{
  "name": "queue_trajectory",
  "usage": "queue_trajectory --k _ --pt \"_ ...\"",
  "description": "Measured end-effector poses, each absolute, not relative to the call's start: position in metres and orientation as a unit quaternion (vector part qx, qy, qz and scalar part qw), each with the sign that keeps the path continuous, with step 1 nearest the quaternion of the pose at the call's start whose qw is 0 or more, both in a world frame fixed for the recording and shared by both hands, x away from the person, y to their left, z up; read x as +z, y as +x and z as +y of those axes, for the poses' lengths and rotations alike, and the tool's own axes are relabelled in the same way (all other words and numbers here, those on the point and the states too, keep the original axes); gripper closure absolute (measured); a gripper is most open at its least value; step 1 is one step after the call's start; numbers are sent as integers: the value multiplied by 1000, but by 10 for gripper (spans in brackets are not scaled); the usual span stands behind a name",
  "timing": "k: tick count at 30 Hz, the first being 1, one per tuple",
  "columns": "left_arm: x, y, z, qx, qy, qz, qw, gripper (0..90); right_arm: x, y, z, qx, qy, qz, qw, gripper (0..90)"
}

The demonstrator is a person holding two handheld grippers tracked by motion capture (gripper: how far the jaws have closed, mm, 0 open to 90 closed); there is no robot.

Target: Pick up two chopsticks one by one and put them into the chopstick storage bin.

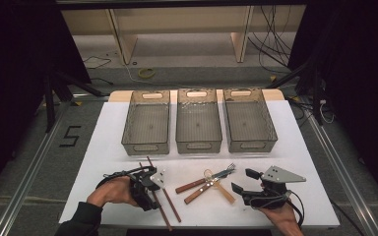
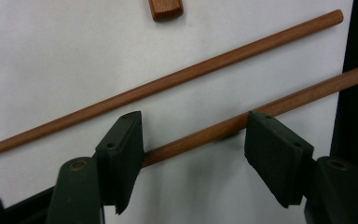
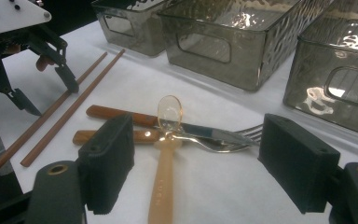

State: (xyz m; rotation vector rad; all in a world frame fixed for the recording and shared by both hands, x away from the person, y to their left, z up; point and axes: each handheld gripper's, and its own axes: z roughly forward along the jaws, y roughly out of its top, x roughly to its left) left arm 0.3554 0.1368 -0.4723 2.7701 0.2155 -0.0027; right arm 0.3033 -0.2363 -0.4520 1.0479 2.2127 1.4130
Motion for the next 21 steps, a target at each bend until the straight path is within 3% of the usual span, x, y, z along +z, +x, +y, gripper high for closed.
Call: queue_trajectory --k 21 --pt "-471 360 143 -18 988 64 141 352 -452 303 -236 490 367 775 157 280"
